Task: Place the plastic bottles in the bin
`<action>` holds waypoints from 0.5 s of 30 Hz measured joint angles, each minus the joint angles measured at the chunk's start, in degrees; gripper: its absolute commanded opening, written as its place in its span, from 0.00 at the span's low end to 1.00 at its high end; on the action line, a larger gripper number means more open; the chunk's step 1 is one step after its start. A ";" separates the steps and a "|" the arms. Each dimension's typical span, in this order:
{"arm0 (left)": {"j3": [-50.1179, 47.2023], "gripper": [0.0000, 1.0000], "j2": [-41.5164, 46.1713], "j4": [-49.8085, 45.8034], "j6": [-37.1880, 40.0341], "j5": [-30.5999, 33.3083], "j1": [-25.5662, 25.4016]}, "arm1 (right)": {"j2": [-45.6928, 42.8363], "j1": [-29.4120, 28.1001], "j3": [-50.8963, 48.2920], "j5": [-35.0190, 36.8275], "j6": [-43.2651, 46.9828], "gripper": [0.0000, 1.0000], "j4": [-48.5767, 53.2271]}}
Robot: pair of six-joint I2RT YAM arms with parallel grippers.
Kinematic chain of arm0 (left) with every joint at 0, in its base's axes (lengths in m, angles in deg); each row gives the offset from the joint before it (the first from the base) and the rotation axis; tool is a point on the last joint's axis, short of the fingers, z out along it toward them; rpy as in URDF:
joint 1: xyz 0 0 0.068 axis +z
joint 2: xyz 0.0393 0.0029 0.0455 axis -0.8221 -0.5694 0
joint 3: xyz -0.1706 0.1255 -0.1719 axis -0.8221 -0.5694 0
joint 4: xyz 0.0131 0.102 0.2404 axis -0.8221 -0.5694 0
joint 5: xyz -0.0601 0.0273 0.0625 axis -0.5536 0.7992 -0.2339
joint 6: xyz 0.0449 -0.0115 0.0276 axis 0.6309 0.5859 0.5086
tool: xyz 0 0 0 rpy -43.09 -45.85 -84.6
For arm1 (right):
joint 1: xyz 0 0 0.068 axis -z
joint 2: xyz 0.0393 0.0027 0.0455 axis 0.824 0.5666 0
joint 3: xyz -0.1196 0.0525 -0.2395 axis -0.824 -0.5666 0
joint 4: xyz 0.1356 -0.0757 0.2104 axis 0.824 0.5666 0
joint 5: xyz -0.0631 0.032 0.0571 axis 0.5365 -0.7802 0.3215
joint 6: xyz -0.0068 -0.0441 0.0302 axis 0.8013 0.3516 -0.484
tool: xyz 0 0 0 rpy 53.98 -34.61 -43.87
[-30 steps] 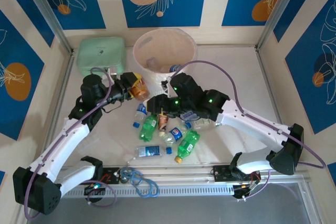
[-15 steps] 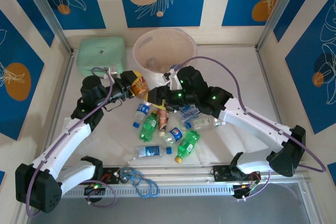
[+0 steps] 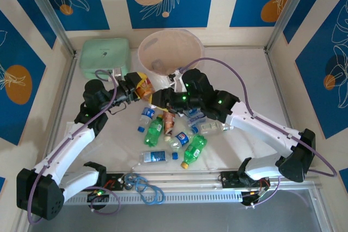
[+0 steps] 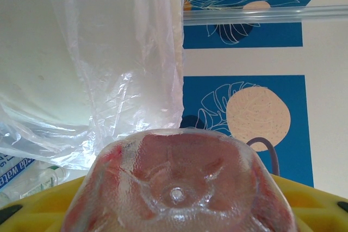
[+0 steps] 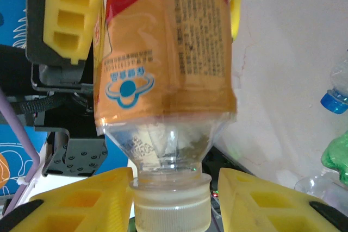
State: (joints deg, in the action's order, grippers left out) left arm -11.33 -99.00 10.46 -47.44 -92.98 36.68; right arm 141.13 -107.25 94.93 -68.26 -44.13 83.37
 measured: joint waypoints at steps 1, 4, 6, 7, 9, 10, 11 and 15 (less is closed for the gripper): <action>-0.02 0.52 0.00 0.13 -0.11 0.00 0.00 | 0.00 -0.22 0.00 0.02 -0.02 0.43 -0.13; -0.02 0.51 0.00 0.50 -0.20 0.00 0.00 | 0.00 -0.85 0.00 0.24 0.07 0.37 -0.20; -0.02 0.51 0.00 0.48 -0.22 0.02 0.00 | -0.02 -1.14 0.00 0.70 0.11 0.33 -0.20; -0.04 0.51 0.00 0.48 -0.37 0.02 0.00 | -0.02 -1.16 0.00 0.83 0.13 0.30 -0.17; -0.09 0.51 0.00 0.46 -0.61 0.07 0.02 | -0.04 -1.16 0.00 0.96 0.57 0.26 -0.17; -0.11 0.51 0.00 0.46 -0.61 0.07 0.02 | -0.04 -1.16 0.00 1.05 0.57 0.25 -0.15; -0.15 0.51 0.00 0.48 -0.61 0.07 0.02 | -0.04 -1.16 0.00 1.09 0.68 0.23 -0.13; -0.26 0.59 0.00 0.44 -0.59 0.04 0.02 | -0.13 -1.16 0.00 1.53 0.74 0.18 0.24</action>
State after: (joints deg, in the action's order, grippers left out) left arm -11.59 -99.00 10.90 -48.03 -92.94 36.70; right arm 141.00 -108.41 94.93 -66.73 -43.39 83.61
